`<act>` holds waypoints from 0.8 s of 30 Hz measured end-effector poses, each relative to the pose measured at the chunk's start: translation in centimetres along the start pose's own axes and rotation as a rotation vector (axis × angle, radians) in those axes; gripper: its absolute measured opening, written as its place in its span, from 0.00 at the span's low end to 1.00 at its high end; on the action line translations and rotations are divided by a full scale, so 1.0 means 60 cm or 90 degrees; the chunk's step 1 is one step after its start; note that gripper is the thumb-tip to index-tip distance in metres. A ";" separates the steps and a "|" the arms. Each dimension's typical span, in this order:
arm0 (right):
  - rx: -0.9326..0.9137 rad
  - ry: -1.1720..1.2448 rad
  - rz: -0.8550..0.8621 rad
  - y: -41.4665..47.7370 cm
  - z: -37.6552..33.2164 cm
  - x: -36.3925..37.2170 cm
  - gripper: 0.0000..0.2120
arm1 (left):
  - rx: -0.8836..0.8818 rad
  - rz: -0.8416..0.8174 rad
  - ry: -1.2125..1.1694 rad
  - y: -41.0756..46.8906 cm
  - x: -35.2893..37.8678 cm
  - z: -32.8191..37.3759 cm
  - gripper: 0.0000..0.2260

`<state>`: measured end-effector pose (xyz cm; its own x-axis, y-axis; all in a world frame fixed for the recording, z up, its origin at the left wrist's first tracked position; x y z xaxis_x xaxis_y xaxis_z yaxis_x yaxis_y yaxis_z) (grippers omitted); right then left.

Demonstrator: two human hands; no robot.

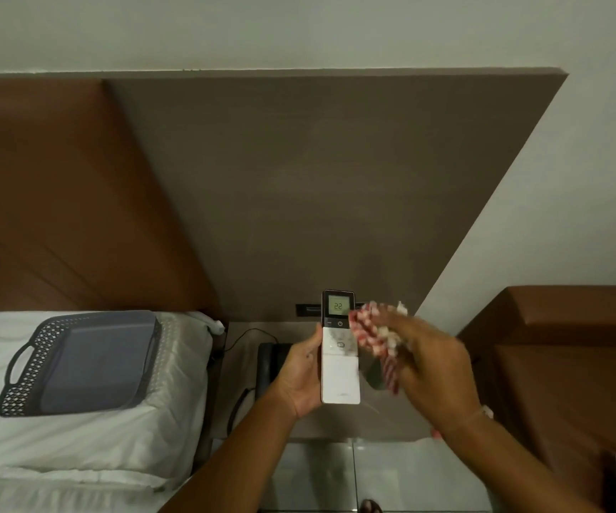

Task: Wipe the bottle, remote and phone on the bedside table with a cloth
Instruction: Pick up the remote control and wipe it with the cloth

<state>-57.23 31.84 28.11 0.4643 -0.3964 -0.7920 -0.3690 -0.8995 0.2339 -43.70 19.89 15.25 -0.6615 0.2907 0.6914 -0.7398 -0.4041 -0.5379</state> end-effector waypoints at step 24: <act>0.336 0.285 0.038 -0.123 0.110 0.097 0.17 | -0.015 0.243 0.170 0.105 -0.049 -0.029 0.26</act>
<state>-57.10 37.41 18.08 0.6765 -0.5820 -0.4513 -0.6937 -0.7093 -0.1250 -46.60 18.00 8.99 -0.8934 0.3391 0.2946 -0.4373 -0.5071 -0.7427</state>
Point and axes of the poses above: each hand's wrist, its own y-axis towards the middle knuckle, its own x-axis out of the palm, z = x × y, the point moved 1 cm from there along y, towards the middle knuckle, and after that the axes turned 1 degree about y, right-handed, at the moved point
